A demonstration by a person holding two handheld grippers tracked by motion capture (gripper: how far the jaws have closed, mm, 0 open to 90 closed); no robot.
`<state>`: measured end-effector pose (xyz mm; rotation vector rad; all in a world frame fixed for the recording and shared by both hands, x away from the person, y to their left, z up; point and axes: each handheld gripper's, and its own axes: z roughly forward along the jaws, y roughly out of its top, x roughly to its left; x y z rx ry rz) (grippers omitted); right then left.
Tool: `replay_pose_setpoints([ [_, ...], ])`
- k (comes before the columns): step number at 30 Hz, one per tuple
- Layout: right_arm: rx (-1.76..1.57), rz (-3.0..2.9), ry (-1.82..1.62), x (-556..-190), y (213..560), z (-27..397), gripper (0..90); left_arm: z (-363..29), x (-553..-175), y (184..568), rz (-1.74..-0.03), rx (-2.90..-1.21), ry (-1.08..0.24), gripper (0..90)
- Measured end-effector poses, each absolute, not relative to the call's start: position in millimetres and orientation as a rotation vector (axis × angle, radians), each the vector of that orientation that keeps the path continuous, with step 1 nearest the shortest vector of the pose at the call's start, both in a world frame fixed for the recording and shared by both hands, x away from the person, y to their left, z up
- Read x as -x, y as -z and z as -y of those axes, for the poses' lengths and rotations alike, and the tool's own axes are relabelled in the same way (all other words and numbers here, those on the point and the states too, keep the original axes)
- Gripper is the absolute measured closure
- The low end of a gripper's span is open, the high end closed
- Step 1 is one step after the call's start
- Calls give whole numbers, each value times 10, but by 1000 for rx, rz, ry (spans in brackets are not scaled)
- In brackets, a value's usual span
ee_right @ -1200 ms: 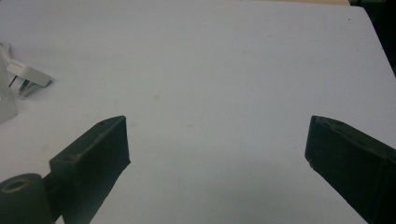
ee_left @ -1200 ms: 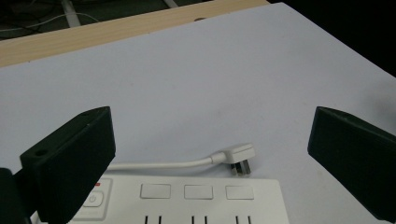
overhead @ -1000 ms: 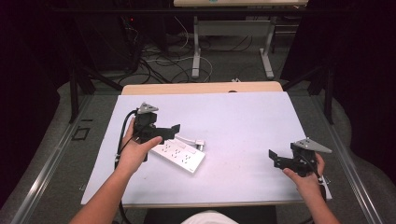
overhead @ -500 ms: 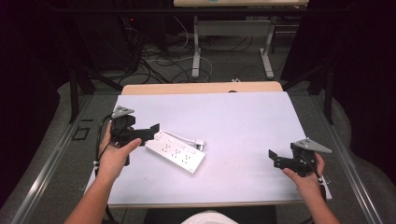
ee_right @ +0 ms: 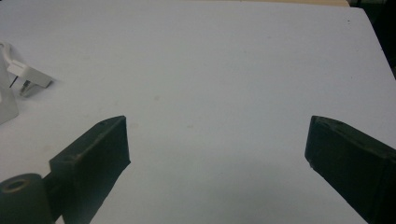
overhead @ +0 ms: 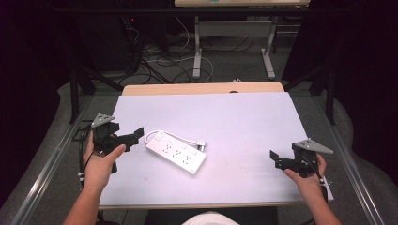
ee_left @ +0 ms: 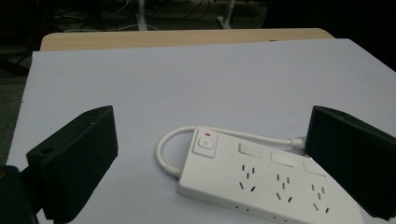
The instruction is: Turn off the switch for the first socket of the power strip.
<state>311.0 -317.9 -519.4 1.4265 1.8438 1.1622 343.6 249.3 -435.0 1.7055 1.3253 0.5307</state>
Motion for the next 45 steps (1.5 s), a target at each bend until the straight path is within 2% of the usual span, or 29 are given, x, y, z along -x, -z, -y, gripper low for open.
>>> replay_pose_setpoints([
  [18, -1427, -1843, -1157, -3111, 5196, 3175, 58, -2809, -3267, 4604, -1410, -1655, -564, 29],
  [36, -1427, -1839, -1160, -3114, 5195, 3178, 58, -2887, -3109, 5040, -1439, -1626, -545, 32],
  [45, -1434, -1838, -1163, -3112, 5196, 3178, 58, -2982, -3091, 5225, -1439, -1634, -597, 32],
])
